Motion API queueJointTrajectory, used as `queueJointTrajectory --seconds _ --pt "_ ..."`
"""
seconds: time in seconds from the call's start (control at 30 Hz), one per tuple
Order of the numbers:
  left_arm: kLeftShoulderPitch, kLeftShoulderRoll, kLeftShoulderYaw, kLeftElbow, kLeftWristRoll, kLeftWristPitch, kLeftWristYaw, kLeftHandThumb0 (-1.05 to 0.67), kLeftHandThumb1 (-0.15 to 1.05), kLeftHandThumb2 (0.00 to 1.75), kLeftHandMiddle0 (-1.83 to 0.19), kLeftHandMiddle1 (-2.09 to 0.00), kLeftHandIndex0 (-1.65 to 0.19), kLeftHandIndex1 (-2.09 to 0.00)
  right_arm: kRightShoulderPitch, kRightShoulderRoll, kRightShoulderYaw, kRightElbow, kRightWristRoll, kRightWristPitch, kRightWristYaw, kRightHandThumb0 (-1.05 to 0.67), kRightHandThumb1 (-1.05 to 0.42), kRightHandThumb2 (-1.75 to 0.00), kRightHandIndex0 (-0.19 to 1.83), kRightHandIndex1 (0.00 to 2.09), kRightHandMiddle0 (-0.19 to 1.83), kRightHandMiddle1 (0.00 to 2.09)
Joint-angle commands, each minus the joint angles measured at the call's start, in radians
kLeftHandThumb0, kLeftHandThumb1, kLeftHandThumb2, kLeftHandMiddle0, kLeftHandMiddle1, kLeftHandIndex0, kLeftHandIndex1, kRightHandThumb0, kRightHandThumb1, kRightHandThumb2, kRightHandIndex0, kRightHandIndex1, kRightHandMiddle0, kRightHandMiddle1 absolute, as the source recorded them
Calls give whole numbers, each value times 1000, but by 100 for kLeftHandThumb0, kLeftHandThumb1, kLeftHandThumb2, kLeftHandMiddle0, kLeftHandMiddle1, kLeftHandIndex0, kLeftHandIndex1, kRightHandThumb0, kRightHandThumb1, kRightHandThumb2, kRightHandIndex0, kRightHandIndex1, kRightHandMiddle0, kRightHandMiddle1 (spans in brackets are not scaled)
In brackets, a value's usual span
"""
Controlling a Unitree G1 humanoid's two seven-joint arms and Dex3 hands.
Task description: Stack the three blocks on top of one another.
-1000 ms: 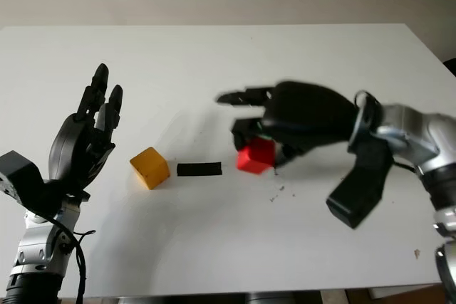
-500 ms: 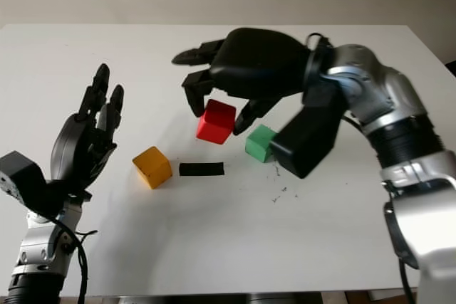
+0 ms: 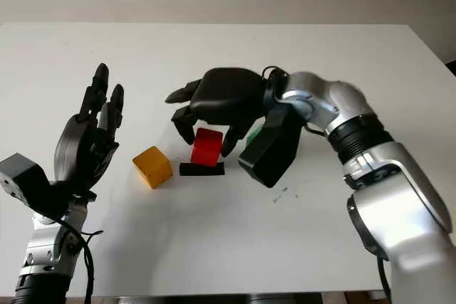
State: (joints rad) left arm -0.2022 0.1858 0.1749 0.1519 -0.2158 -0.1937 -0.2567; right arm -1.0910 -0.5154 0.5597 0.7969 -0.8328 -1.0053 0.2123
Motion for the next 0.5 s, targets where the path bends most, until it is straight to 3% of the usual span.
queueJointTrajectory --seconds 0.0,0.47 --pt "8 0 6 2 -1 -15 0 -78 105 50 15 -5 17 -5 -29 9 15 12 -21 -17 -30 -41 -94 -5 27 5 46 124" --pt "6 -2 5 -3 -2 -19 2 -79 105 49 16 -5 17 -5 -58 20 78 12 -134 -34 -173 -42 -93 -5 23 4 42 130"
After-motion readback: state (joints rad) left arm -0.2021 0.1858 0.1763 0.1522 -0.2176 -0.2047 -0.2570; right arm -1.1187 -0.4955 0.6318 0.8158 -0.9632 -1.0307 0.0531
